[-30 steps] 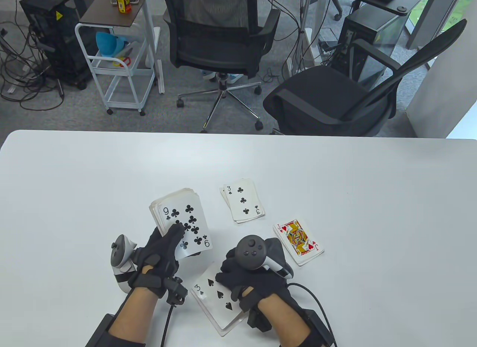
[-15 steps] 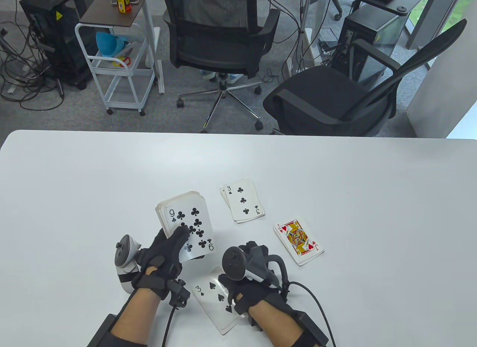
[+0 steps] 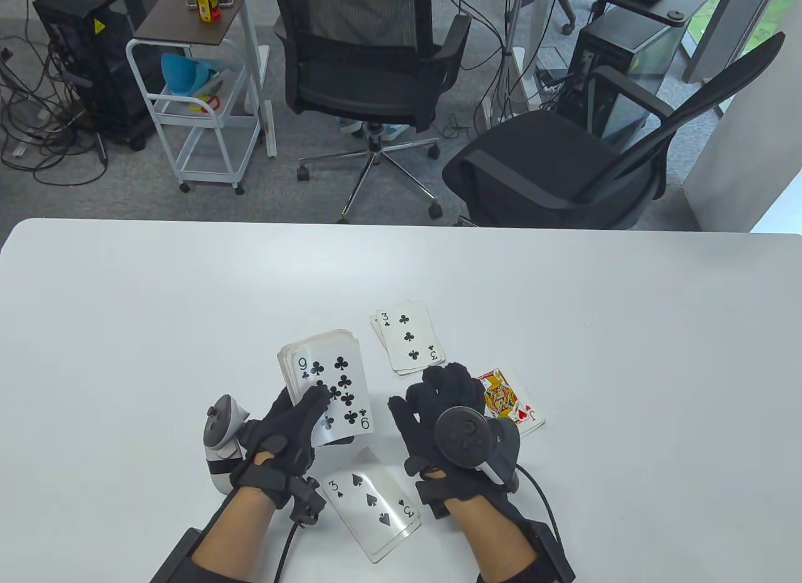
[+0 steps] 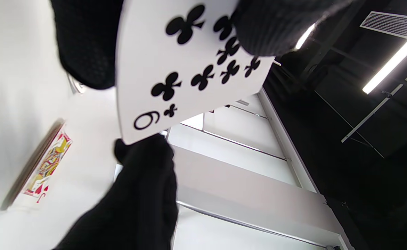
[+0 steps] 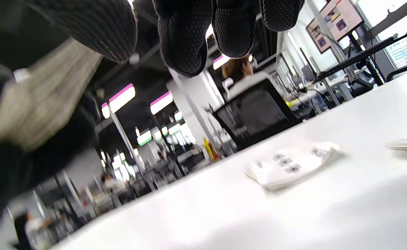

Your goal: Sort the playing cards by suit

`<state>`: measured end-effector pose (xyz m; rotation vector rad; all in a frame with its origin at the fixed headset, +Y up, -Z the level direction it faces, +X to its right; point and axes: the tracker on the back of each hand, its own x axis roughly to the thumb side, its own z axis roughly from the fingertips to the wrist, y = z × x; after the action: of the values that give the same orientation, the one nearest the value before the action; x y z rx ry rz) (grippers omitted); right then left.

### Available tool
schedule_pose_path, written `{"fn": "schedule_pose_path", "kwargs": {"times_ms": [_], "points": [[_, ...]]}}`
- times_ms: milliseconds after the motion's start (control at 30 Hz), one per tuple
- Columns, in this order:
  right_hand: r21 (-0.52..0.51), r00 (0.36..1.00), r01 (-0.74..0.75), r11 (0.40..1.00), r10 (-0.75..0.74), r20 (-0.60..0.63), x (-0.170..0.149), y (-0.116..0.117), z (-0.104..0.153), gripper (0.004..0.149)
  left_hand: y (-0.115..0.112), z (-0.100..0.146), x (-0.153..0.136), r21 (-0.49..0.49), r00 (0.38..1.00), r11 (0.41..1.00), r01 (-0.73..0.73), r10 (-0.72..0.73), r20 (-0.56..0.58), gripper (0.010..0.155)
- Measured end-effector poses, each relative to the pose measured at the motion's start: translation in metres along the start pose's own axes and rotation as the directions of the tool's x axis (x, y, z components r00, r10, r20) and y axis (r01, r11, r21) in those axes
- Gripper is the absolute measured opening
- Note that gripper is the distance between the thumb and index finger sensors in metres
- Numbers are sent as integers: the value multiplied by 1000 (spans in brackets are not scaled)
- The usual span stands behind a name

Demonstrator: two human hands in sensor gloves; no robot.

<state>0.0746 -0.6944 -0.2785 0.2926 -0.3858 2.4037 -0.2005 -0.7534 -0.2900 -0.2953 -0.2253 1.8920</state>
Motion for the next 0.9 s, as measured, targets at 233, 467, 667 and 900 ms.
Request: {"fn": "schedule_pose_path", "kwargs": {"times_ms": [233, 467, 667, 900], "points": [[-54, 979, 199, 979, -196, 47, 1, -6, 3, 56, -10, -2, -6, -46, 998, 997, 57, -58, -30, 61], [41, 984, 168, 985, -170, 53, 7, 8, 5, 61, -18, -2, -10, -80, 994, 993, 92, -96, -49, 62], [51, 990, 122, 991, -125, 59, 11, 15, 6, 54, -20, -2, -14, -88, 993, 992, 95, -100, -60, 62], [62, 990, 128, 990, -131, 55, 11, 16, 7, 53, -20, -2, -15, -74, 994, 994, 83, -88, -64, 62]]}}
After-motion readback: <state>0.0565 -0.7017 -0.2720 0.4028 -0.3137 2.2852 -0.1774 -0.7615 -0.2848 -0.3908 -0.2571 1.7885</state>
